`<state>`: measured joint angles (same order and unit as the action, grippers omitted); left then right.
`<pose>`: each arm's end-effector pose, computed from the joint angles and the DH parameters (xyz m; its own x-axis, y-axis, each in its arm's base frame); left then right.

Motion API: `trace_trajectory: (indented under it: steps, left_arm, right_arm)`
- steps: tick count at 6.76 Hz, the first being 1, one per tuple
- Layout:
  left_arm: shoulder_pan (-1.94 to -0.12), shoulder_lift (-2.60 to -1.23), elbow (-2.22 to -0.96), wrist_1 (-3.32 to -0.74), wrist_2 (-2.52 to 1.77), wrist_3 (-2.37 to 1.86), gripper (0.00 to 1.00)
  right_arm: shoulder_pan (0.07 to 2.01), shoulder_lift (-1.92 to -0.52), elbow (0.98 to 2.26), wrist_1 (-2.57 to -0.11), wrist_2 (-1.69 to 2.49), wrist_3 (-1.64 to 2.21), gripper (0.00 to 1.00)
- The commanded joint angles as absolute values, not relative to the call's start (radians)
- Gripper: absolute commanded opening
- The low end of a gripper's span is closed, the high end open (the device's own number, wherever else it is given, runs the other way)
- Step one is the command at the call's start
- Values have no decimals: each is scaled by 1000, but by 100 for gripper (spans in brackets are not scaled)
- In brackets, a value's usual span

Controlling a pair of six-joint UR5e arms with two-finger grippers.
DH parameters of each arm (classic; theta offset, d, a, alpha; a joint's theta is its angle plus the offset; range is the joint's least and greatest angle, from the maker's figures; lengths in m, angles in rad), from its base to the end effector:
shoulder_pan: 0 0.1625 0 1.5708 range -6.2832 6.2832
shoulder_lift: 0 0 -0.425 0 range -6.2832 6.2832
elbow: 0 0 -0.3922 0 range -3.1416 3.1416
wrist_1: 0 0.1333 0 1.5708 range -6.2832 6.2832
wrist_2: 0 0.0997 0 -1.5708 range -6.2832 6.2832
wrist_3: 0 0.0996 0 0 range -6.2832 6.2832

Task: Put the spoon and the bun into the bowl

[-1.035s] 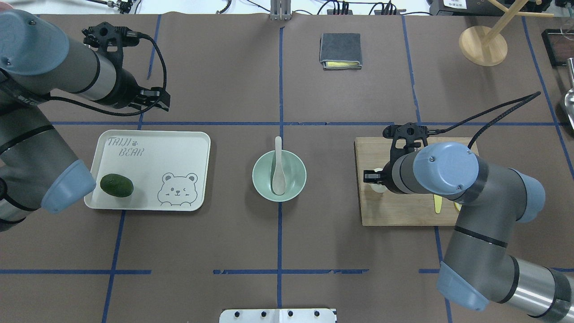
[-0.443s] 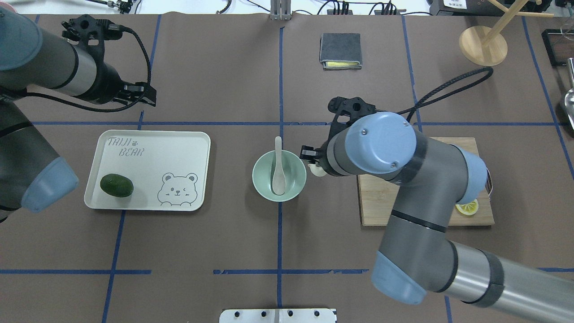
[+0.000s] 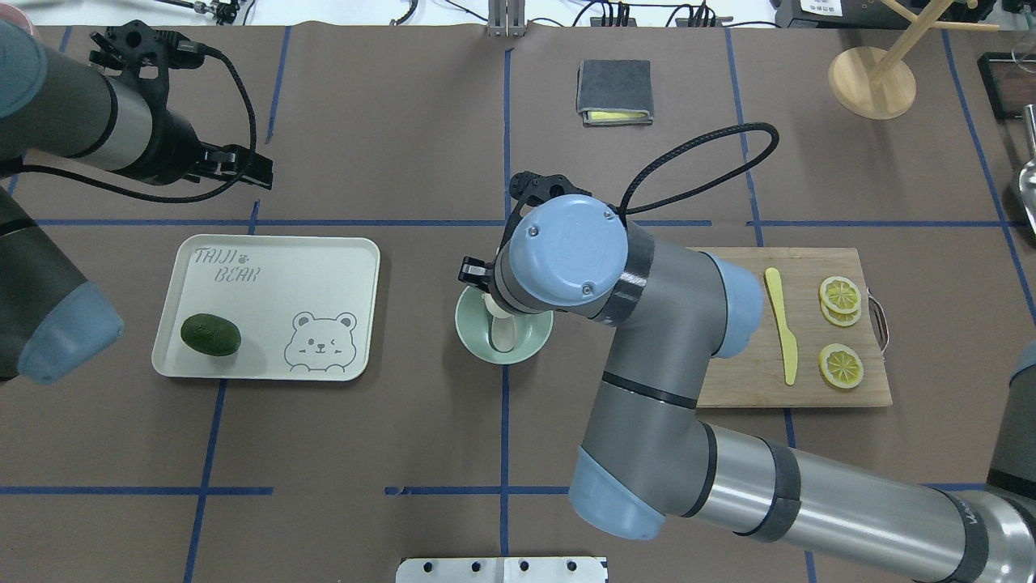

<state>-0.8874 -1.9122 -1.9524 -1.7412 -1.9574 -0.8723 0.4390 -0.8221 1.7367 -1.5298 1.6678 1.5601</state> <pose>0.2861 -0.5030 0.2836 0.6456 0.1504 -0.7487 0.1534 0.9349 0.3201 -0.5513 -0.3955 0.1389 0.5261 0.2353 0.8172 -0.3458 0.9371 -0.0472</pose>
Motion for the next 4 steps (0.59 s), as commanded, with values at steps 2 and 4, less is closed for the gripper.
trace_trajectory:
  steps: [2, 4]
  left_arm:
    - [-887, -1911, -1951, -1743, -1957, -871, 99]
    - [-887, -1913, -1945, -1743, -1957, -871, 99]
  right_arm:
    - [405, -817, 1684, -1535, 1666, 1556, 0]
    - [399, -815, 1655, -1535, 1666, 1559, 99]
